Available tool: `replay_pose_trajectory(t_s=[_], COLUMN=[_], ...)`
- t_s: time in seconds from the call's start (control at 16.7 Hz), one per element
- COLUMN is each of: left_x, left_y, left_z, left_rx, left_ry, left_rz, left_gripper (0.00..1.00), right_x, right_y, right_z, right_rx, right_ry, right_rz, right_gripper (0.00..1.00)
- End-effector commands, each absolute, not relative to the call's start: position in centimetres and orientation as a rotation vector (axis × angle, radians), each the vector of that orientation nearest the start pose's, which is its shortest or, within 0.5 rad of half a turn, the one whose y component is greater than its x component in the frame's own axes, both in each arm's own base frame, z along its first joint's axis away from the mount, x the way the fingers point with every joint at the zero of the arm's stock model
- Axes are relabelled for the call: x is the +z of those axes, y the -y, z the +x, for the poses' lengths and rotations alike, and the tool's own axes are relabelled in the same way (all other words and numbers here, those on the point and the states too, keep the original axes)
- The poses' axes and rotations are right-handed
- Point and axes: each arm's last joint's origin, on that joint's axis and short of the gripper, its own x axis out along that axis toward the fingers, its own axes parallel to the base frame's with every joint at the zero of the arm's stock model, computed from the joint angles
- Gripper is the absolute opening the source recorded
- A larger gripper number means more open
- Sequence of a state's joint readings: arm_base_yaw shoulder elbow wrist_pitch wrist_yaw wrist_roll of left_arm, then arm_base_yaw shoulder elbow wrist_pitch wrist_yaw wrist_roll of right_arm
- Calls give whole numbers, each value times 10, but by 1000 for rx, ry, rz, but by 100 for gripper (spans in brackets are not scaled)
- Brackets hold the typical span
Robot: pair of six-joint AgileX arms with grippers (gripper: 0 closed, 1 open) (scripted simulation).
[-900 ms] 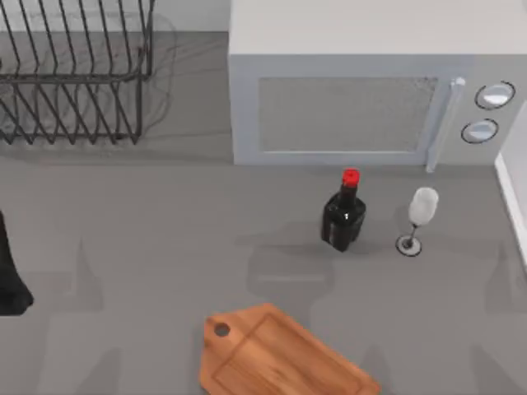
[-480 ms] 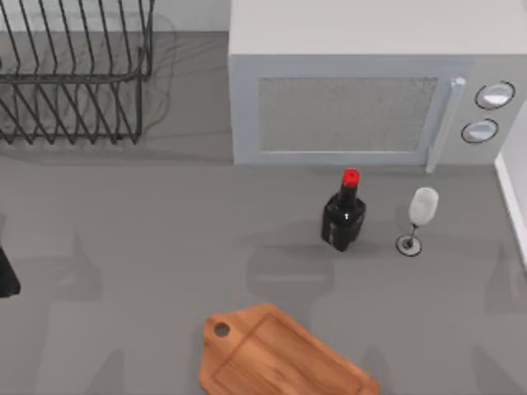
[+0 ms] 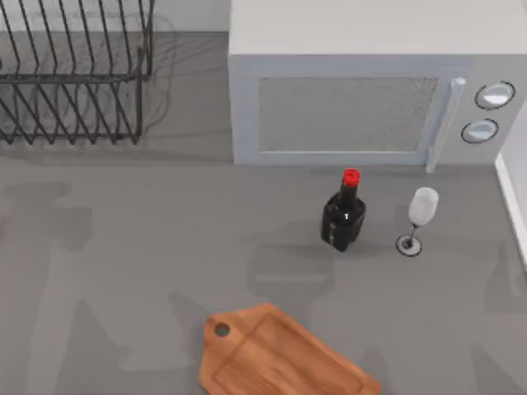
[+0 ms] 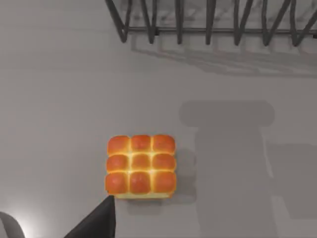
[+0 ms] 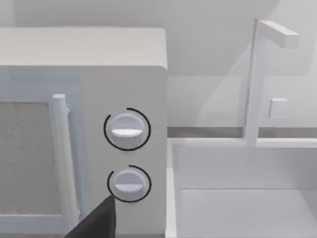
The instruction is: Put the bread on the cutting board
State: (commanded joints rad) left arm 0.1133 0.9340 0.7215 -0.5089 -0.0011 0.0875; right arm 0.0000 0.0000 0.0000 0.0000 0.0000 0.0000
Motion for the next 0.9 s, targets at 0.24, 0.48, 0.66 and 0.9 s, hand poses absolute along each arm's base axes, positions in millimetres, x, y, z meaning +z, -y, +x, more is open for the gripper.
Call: replay_pose_trajectory(t_s=[0.24, 0.48, 0.66, 0.9], left_x=[237, 208, 189, 173], left_y=[-45, -68, -83, -95], left_z=[270, 328, 358, 377], left_rx=[75, 62, 52, 46], left_ry=[-1116, -1377, -1493, -1566], left_rz=[21, -7, -28, -45], left_gripper=[100, 100, 100, 100], right_x=[160, 160, 160, 160], right_y=[1, 1, 1, 1], right_z=[106, 106, 106, 106], right_rx=[0, 0, 0, 0], right_ry=[0, 0, 0, 0], right_rz=[0, 0, 0, 0], right_gripper=[100, 100, 100, 100])
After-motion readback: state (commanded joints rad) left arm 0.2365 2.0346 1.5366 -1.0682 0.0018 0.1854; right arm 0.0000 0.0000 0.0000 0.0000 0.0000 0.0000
